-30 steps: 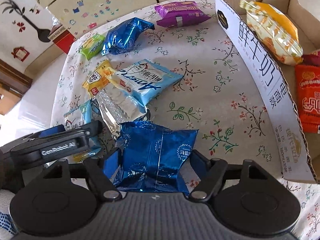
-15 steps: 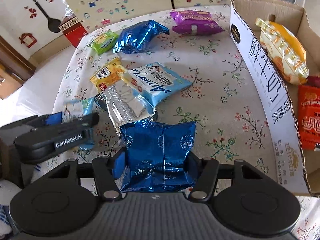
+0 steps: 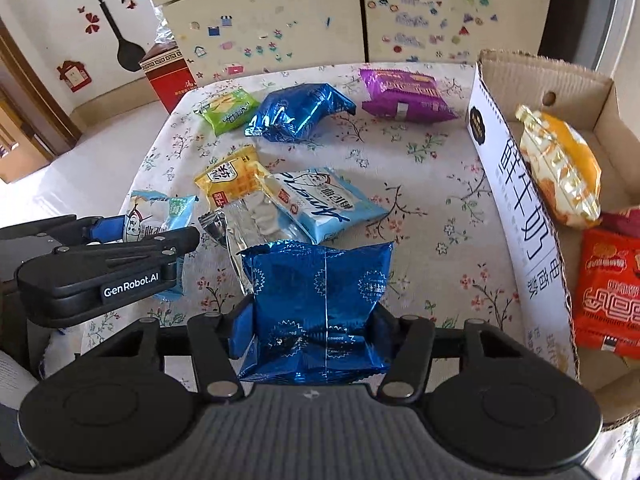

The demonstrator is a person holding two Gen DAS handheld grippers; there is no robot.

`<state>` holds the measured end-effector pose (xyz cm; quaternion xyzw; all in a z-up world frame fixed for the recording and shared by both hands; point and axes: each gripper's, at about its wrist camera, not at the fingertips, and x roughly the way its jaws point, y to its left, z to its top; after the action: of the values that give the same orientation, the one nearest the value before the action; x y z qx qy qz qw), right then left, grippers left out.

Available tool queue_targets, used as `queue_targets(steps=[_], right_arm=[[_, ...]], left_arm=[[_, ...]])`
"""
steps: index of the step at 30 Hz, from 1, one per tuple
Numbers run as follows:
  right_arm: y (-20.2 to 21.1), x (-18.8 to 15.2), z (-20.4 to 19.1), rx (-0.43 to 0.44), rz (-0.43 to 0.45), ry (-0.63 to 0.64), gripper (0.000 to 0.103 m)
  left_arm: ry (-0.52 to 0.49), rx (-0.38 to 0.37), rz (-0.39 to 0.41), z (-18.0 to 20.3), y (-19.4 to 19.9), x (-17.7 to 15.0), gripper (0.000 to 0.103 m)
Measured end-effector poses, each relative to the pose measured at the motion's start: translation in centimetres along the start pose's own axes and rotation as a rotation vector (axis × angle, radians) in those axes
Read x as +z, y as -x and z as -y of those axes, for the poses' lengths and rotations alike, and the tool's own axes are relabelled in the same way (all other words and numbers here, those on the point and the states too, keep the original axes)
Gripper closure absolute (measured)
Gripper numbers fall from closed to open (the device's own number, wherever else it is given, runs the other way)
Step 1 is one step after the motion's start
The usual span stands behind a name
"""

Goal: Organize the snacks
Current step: 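Lift both packets and carry them toward the cardboard box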

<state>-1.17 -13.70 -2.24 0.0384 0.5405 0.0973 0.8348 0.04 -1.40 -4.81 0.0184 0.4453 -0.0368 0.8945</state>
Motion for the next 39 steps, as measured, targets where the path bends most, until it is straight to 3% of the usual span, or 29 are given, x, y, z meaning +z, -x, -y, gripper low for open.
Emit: queue_targets(steps=[18, 39], right_arm=[[1.0, 0.3, 0.1, -0.030, 0.080, 0.034, 0.040], [3.9, 1.6, 1.8, -0.063, 0.198, 0.020, 0.040]], left_arm=[[-0.030, 0.008, 0.081, 0.9, 1.8, 1.0, 0.052], [-0.045, -0.036, 0.192, 3.3, 3.9, 3.3, 0.052]])
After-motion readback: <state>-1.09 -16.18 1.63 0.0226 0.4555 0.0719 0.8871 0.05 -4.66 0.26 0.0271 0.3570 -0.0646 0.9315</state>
